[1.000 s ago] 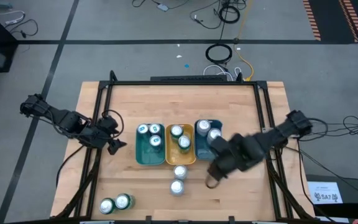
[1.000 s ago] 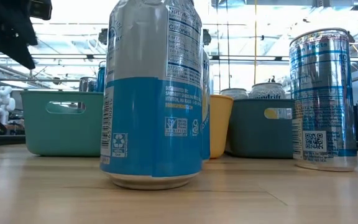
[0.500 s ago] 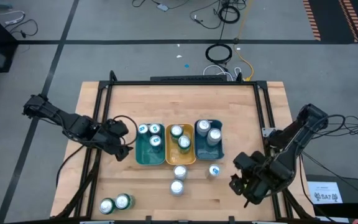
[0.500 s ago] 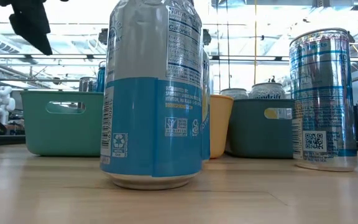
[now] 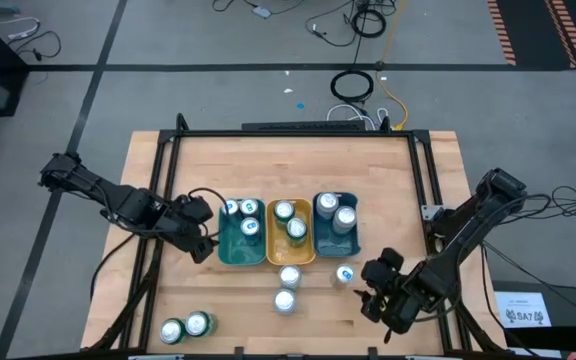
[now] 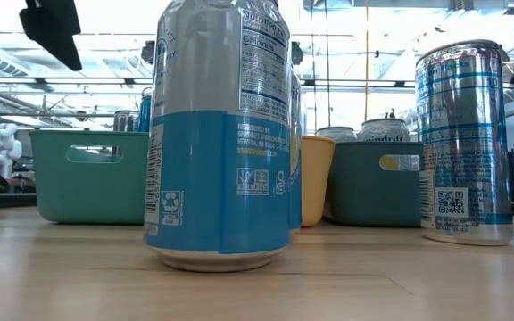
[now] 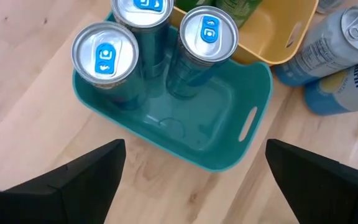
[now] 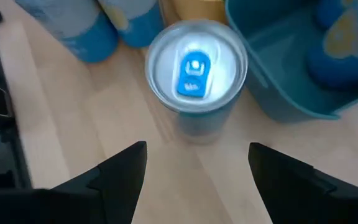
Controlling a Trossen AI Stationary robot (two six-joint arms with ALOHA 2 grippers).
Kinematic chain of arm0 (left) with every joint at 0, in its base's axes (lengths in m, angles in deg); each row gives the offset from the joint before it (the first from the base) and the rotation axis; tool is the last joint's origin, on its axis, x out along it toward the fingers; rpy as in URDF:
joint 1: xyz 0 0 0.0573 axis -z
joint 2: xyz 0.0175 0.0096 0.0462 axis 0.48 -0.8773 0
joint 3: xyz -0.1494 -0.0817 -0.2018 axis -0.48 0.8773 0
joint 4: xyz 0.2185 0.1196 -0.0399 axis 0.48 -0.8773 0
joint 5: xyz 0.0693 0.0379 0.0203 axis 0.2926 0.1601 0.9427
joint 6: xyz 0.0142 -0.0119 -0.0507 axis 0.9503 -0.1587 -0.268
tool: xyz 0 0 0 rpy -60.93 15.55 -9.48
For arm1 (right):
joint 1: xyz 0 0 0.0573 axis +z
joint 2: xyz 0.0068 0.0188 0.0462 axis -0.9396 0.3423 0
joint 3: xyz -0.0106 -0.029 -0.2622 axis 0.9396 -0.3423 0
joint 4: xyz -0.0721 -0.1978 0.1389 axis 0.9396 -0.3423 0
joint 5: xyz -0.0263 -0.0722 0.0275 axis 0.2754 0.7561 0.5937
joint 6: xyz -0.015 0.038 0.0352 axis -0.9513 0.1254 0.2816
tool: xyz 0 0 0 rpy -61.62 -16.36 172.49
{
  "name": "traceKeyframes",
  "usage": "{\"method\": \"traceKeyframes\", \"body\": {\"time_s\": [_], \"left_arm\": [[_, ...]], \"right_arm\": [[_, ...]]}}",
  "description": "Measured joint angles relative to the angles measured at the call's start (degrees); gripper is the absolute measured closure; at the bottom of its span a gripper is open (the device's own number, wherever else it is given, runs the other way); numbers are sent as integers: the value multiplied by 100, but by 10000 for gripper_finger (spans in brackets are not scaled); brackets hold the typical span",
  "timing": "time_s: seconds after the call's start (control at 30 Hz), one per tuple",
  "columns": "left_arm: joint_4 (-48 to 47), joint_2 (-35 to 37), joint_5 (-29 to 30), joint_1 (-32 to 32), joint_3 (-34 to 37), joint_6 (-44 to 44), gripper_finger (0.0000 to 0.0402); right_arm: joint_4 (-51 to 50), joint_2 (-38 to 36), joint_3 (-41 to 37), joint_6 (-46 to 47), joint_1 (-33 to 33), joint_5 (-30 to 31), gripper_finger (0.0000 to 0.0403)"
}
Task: Sort soda cans
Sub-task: Put the white and blue soda can into the light blue bin
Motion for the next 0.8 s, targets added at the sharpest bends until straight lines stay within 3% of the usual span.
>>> {"method": "traceKeyframes", "body": {"time_s": [0.37,0.57,0.8], "left_arm": [[17,5,-123,0,-1,-73,6],[18,5,-136,0,-1,-54,6],[24,5,-303,0,-3,-58,6]], "right_arm": [[1878,104,-1297,-390,30,-26,135],[2387,410,-1624,-412,79,-28,194],[3262,1321,-1658,-1045,24,89,242]]}}
